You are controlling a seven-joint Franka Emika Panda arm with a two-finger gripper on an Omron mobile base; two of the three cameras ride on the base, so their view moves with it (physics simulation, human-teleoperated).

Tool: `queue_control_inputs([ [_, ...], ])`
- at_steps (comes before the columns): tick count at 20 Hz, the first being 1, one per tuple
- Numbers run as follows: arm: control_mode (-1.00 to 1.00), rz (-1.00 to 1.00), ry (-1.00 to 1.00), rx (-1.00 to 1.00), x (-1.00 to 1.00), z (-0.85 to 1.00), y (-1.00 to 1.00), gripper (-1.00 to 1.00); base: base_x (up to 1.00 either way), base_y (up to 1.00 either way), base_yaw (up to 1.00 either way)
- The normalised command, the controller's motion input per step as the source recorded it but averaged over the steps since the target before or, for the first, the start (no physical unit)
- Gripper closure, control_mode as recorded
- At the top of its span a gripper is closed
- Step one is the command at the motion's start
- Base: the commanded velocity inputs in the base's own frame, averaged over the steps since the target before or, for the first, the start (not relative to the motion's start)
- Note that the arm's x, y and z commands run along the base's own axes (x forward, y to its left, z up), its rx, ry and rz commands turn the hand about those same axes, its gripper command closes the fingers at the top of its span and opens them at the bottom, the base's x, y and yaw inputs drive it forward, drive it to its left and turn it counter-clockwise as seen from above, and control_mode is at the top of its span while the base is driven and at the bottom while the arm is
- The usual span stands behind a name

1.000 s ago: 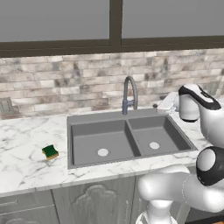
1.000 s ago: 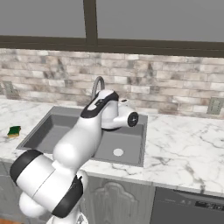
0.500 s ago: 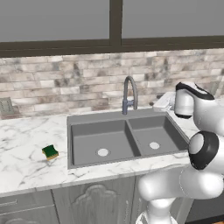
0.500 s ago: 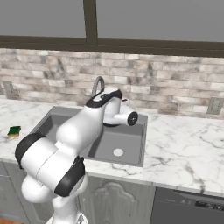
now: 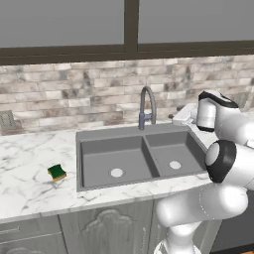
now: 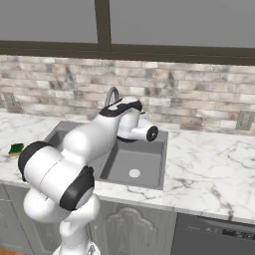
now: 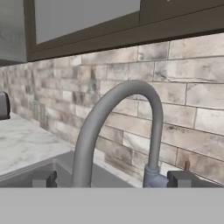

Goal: Soak the sponge with water for a few seconds and then drop it inside the sink.

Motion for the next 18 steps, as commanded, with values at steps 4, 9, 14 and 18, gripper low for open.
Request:
queue_control_inputs([
  [4,-1.0,0.0,0.0,0.0,0.19,0.0,0.0,-1.0,0.0,0.0,0.0],
  [9,-1.0,0.0,0.0,0.0,0.12,-0.05,0.0,-1.0,0.0,0.0,0.0],
  [14,-1.0,0.0,-0.04,0.0,0.06,-0.04,0.0,-1.0,0.0,0.0,0.0],
  [18,-1.0,0.0,-0.05,0.0,0.13,-0.04,0.0,-1.0,0.0,0.0,0.0],
])
